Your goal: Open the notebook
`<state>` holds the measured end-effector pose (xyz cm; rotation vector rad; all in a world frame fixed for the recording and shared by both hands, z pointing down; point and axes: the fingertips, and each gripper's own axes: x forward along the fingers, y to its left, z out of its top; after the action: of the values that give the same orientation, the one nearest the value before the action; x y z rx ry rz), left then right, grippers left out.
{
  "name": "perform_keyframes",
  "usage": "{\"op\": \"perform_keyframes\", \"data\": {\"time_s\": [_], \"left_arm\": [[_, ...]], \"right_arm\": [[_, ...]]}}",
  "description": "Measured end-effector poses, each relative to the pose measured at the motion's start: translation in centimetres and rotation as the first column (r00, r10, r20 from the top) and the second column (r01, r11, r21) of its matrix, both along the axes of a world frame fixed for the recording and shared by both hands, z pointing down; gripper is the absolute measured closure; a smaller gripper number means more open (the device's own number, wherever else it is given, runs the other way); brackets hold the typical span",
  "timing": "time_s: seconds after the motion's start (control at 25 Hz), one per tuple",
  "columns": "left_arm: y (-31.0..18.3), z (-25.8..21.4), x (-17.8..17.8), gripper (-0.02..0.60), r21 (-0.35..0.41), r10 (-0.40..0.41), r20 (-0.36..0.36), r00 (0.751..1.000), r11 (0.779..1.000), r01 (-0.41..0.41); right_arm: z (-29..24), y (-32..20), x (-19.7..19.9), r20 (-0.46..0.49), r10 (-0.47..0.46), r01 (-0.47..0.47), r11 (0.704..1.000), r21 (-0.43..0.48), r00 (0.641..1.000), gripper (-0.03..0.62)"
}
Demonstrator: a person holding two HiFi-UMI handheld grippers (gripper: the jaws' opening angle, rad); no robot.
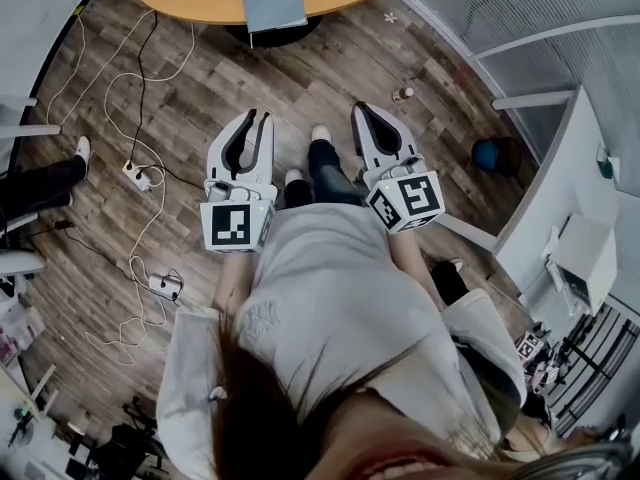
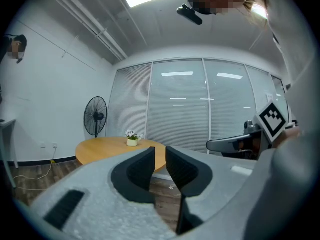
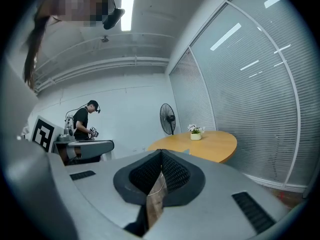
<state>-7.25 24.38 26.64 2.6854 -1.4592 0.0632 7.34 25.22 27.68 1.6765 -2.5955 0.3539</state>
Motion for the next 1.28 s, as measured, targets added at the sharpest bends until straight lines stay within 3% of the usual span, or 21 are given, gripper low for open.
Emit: {"op": "perform_keyframes", "data": {"time_s": [0.32, 0.72, 1.04, 1.28], "left_arm": [[-6.5, -0.9, 0.7, 0.502, 0.006, -0.083, -0.037, 0.996, 0.997, 0.083], [-13.8, -1.8, 3.6, 0.502, 0.03, -0.17, -0.034, 0.985, 0.985, 0.171], [-16.3, -1.5, 4.2, 0.505, 0.039, -0.258, -0.035, 0.965, 0.965, 0.259], [-17.0, -1.9, 5.0, 0.511, 0.045, -0.272, -0.027, 0.962, 0.961, 0.273]], "right_arm": [[-0.4, -7.2, 1.9, 0.01, -0.049, 0.049, 0.999, 0.011, 0.999, 0.592], [-1.2, -15.7, 6.2, 0.001, -0.113, 0.113, 0.993, 0.02, 0.994, 0.592], [-0.7, -19.2, 8.6, 0.003, -0.142, 0.142, 0.99, 0.02, 0.99, 0.592], [-0.3, -20.2, 9.8, 0.012, -0.141, 0.14, 0.99, 0.007, 0.99, 0.592]]}}
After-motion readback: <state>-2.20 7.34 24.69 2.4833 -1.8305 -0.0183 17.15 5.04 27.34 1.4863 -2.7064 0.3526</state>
